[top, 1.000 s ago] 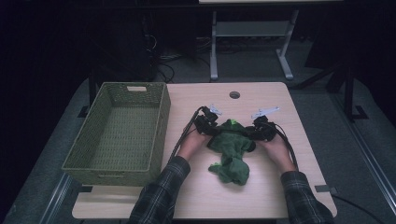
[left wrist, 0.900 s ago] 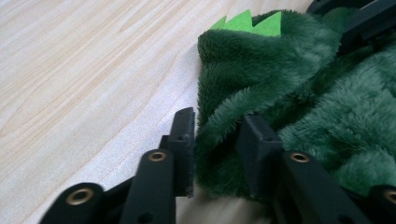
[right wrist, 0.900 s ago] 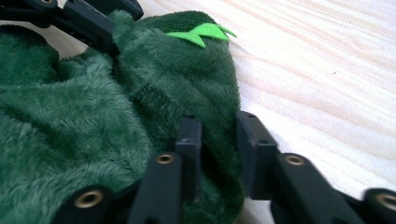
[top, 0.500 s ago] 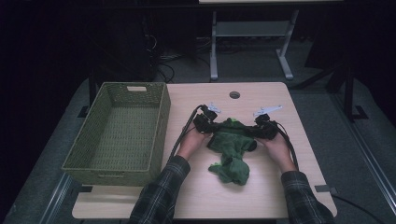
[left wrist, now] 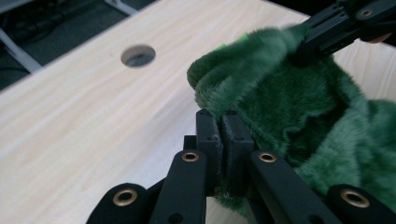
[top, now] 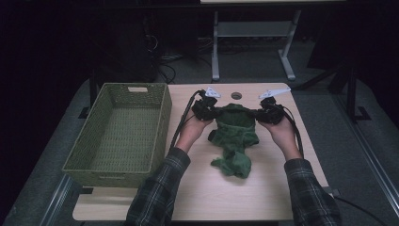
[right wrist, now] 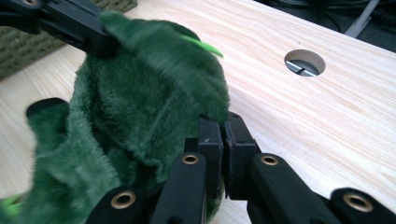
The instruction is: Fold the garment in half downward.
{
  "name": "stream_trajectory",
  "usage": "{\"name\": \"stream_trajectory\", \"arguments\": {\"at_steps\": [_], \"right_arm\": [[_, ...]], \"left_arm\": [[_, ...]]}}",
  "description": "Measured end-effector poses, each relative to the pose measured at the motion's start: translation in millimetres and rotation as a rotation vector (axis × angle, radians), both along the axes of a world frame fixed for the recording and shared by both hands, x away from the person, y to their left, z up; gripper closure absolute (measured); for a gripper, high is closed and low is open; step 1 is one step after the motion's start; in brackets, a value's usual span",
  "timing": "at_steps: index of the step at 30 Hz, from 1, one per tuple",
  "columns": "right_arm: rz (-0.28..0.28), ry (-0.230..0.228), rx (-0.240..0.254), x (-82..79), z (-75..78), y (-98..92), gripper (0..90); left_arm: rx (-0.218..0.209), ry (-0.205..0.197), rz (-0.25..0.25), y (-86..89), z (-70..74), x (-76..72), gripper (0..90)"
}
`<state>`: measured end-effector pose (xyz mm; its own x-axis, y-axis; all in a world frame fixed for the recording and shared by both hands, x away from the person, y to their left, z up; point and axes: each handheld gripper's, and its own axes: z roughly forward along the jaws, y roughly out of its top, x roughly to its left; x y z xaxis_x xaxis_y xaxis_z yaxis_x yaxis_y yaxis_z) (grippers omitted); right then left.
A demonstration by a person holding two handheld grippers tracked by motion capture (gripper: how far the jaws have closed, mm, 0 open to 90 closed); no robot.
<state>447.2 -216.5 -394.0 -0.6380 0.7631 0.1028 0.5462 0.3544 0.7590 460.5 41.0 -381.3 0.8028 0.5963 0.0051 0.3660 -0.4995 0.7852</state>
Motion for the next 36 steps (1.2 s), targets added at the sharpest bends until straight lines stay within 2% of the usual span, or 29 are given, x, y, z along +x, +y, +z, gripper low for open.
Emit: {"name": "stream_trajectory", "arguments": {"at_steps": [5,8,10,13,16,18,21,24,26,28,31,33,36], "right_arm": [[0.014,-0.019,0.023,-8.8,8.0,-3.9,86.9],[0.037,-0.022,0.005,-16.7,5.8,-2.6,86.9],[0.053,-0.033,-0.028,-22.7,4.0,-1.6,86.9],[0.069,-0.034,-0.026,-32.0,3.7,-2.5,86.9],[0.072,-0.047,-0.016,-41.5,3.8,-4.2,86.9],[0.077,-0.038,-0.008,-47.3,3.2,-5.0,86.8],[0.079,-0.042,0.007,-56.5,3.2,-5.5,86.8],[0.087,-0.018,0.017,-66.9,2.7,-4.4,86.8],[0.096,-0.035,0.011,-75.7,1.9,-3.0,86.8],[0.111,-0.022,0.013,-82.8,1.1,-2.0,86.8],[0.122,-0.043,0.022,-95.1,-0.2,-0.9,86.7],[0.128,-0.026,0.022,-101.6,-1.7,0.0,86.6],[0.134,-0.039,0.028,-110.8,-4.4,-0.4,86.6]], "left_arm": [[-0.023,-0.006,-0.019,3.5,4.7,-10.2,86.8],[-0.024,0.004,-0.031,4.9,2.0,-17.4,86.9],[-0.03,0.007,-0.04,5.9,1.7,-23.3,86.9],[-0.034,0.006,-0.058,6.6,3.2,-32.5,86.9],[-0.058,0.026,-0.07,8.4,3.8,-39.8,86.9],[-0.071,0.041,-0.073,9.2,3.5,-44.7,86.9],[-0.067,0.043,-0.088,10.7,2.5,-53.6,86.9],[-0.066,0.039,-0.107,13.6,1.3,-64.3,86.8],[-0.052,0.037,-0.11,16.1,1.1,-72.1,86.7],[-0.046,0.031,-0.124,18.8,1.1,-79.5,86.7],[-0.046,0.02,-0.139,20.3,0.9,-90.7,86.7],[-0.042,0.019,-0.153,20.5,0.2,-97.4,86.6],[-0.03,0.015,-0.176,21.3,-1.2,-106.0,86.6]]}}
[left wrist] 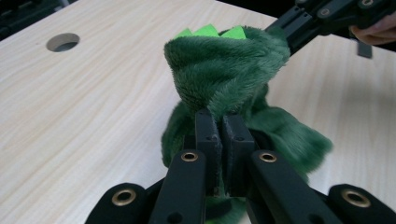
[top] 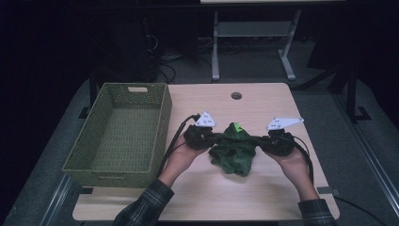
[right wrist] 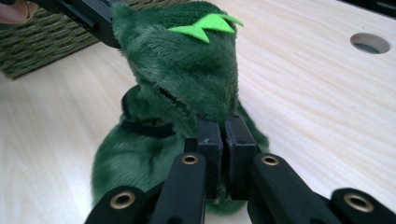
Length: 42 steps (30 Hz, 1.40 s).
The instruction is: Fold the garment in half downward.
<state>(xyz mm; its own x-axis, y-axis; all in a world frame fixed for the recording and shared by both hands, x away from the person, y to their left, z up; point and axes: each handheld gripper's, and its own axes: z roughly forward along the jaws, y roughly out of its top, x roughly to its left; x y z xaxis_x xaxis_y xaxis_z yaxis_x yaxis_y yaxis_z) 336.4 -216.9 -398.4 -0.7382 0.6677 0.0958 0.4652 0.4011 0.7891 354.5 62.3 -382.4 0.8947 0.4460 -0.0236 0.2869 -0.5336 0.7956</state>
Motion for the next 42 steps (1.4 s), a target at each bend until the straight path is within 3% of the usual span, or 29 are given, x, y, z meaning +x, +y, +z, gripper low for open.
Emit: {"name": "stream_trajectory", "arguments": {"at_steps": [10,20,25,38,42], "right_arm": [[0.014,0.024,0.021,-25.2,-9.2,-2.4,86.3],[0.029,0.065,-0.008,-46.5,-31.6,-4.5,85.9],[0.036,0.09,-0.012,-55.8,-43.3,-4.4,85.8],[0.064,0.174,-0.06,-57.8,-66.6,1.2,85.8],[0.067,0.198,-0.063,-56.1,-70.3,2.7,84.7]], "left_arm": [[0.029,0.002,-0.041,2.0,-17.2,-21.2,86.6],[0.067,0.062,-0.089,0.3,-41.5,-38.0,86.7],[0.112,0.077,-0.12,-4.0,-54.4,-42.6,86.8],[0.182,0.125,-0.162,-12.3,-79.3,-44.1,86.8],[0.173,0.13,-0.163,-12.9,-80.2,-43.8,86.3]]}}
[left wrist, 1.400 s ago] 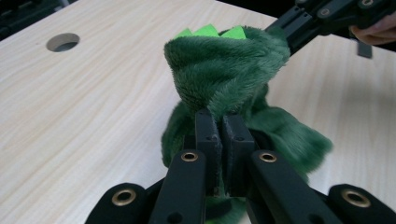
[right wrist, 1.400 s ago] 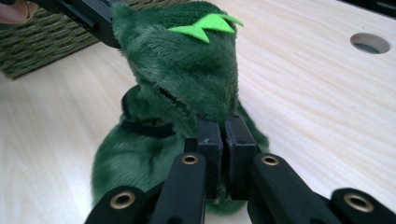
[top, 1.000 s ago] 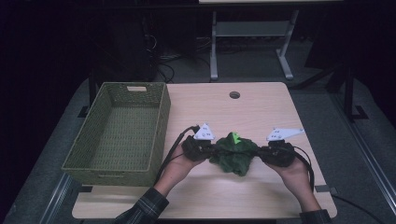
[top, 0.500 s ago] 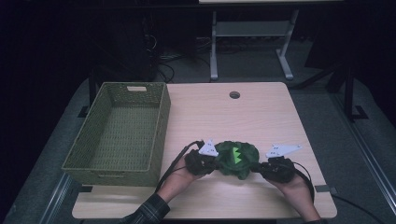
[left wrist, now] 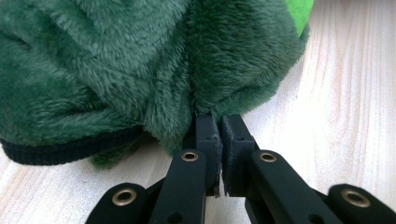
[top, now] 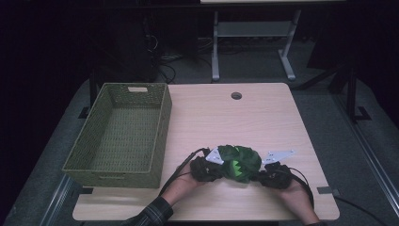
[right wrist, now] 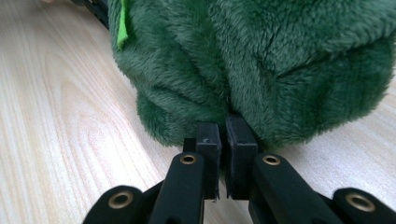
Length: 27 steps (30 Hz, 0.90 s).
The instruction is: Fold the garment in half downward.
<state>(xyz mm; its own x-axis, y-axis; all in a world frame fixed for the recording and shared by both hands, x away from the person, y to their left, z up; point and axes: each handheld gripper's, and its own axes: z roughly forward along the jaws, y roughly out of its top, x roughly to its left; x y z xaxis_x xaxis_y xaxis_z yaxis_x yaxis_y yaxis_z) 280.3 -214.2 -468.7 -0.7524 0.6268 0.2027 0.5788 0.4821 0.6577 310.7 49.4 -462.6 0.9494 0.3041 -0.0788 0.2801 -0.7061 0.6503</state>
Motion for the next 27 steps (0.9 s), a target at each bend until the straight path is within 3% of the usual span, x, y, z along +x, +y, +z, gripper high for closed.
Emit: {"name": "stream_trajectory", "arguments": {"at_steps": [6,16,21,27], "right_arm": [[0.01,-0.031,0.038,-5.7,7.9,-3.9,67.8],[0.025,-0.054,0.092,-25.1,21.7,-13.9,59.6],[0.019,-0.068,0.099,-32.3,26.4,-17.1,66.3],[-0.011,-0.133,0.106,-22.6,40.1,-16.4,84.9]], "left_arm": [[-0.029,0.005,0.009,4.5,9.2,-4.9,71.8],[-0.036,0.0,-0.001,22.0,26.8,-21.0,61.4],[-0.071,-0.007,0.023,29.5,33.2,-23.2,64.0],[-0.13,-0.017,0.051,21.5,47.0,-14.7,85.0]]}}
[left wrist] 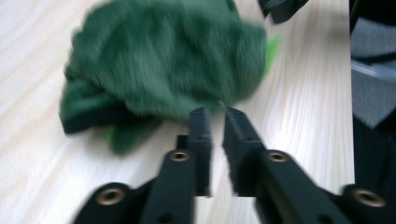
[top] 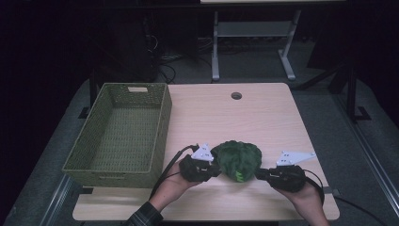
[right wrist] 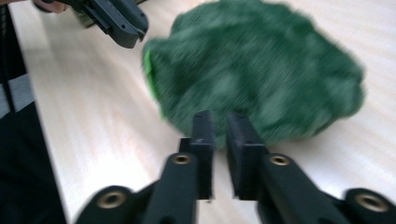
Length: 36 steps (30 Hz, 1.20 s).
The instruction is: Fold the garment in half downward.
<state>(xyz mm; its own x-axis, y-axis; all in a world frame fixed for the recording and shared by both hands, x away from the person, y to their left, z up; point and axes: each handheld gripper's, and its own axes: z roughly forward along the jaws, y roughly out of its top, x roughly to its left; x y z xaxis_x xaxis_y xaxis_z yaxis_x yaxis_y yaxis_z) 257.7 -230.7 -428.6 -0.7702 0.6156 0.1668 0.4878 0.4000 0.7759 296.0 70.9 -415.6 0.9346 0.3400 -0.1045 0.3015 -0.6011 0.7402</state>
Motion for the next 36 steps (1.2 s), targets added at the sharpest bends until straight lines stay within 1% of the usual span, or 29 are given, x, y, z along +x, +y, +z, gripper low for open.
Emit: {"name": "stream_trajectory", "arguments": {"at_steps": [2,4,5,6,7,9,10,11,12,13,14,15,16,18,19,21,22,23,25,26,27,28,29,30,31,33,36], "right_arm": [[-0.017,-0.013,-0.011,9.2,0.4,1.3,88.8],[-0.024,-0.01,-0.019,16.9,-1.1,2.9,89.7],[-0.027,-0.008,-0.025,20.5,-2.4,4.1,89.8],[-0.031,-0.009,-0.032,23.4,-4.2,5.3,89.8],[-0.033,0.005,-0.042,26.4,-6.2,6.5,89.8],[-0.03,0.012,-0.055,30.6,-10.1,7.6,89.9],[-0.027,0.024,-0.061,32.3,-12.5,8.4,89.8],[-0.025,0.038,-0.069,33.6,-15.0,9.4,89.8],[-0.024,0.05,-0.076,34.5,-17.5,10.6,89.9],[-0.024,0.058,-0.081,34.9,-19.9,12.1,89.8],[-0.022,0.071,-0.083,34.6,-22.8,14.0,89.8],[-0.017,0.071,-0.089,35.0,-26.1,15.5,89.9],[-0.015,0.081,-0.095,35.1,-28.3,16.6,89.9],[-0.009,0.1,-0.117,35.9,-33.9,19.5,89.9],[-0.006,0.103,-0.12,36.2,-35.1,20.2,89.9],[0.0,0.104,-0.135,36.2,-36.8,22.5,89.9],[-0.001,0.107,-0.134,35.7,-37.7,24.0,89.9],[0.001,0.111,-0.138,35.5,-38.7,25.1,90.0],[0.0,0.11,-0.14,34.9,-39.4,26.2,90.0],[0.001,0.11,-0.143,34.8,-39.2,26.1,90.0],[-0.001,0.109,-0.145,34.4,-39.0,26.0,90.0],[0.003,0.093,-0.164,33.4,-38.1,24.8,90.0],[-0.003,0.095,-0.165,32.3,-37.0,24.8,90.0],[-0.007,0.084,-0.164,30.4,-35.2,23.4,90.0],[-0.008,0.07,-0.156,28.6,-32.9,20.8,90.0],[-0.021,0.059,-0.13,26.1,-28.7,14.3,89.9],[-0.043,0.034,-0.11,23.2,-20.6,2.9,89.9]], "left_arm": [[-0.007,-0.003,0.009,-6.2,2.0,4.8,89.6],[-0.007,-0.005,0.013,-12.6,1.3,10.1,89.7],[0.001,-0.009,0.018,-15.4,-0.6,13.0,89.7],[0.017,-0.005,0.025,-17.9,-4.3,16.8,89.7],[0.027,0.0,0.034,-18.8,-7.2,19.5,89.7],[0.068,0.014,0.039,-19.2,-15.2,27.4,89.7],[0.087,0.017,0.048,-19.3,-19.6,30.7,89.7],[0.104,0.021,0.055,-19.4,-23.9,33.1,89.7],[0.105,0.026,0.064,-19.8,-28.0,34.6,89.7],[0.121,0.032,0.06,-19.8,-31.6,36.5,89.7],[0.117,0.034,0.067,-20.7,-34.3,36.9,89.7],[0.119,0.035,0.068,-21.1,-35.7,37.3,89.7],[0.13,0.032,0.062,-21.5,-36.7,38.2,89.7],[0.138,0.03,0.064,-23.0,-39.1,38.9,89.7],[0.145,0.031,0.064,-23.8,-40.9,39.3,89.7],[0.142,0.037,0.071,-25.3,-44.1,39.0,89.7],[0.154,0.031,0.06,-25.3,-45.2,39.5,89.8],[0.156,0.026,0.063,-26.1,-46.1,38.8,89.8],[0.159,0.017,0.06,-26.9,-45.9,38.5,89.8],[0.16,0.018,0.061,-26.8,-45.7,38.1,89.7],[0.152,0.026,0.066,-25.3,-44.6,37.5,89.7],[0.157,0.022,0.061,-24.0,-43.8,37.9,89.7],[0.147,0.025,0.07,-22.5,-42.6,37.0,89.7],[0.151,0.024,0.066,-20.3,-40.3,36.4,89.7],[0.142,0.024,0.068,-18.6,-38.6,34.9,89.7],[0.139,0.021,0.062,-15.0,-34.4,31.3,89.7],[0.129,0.016,0.051,-9.6,-28.4,22.0,89.6]]}}
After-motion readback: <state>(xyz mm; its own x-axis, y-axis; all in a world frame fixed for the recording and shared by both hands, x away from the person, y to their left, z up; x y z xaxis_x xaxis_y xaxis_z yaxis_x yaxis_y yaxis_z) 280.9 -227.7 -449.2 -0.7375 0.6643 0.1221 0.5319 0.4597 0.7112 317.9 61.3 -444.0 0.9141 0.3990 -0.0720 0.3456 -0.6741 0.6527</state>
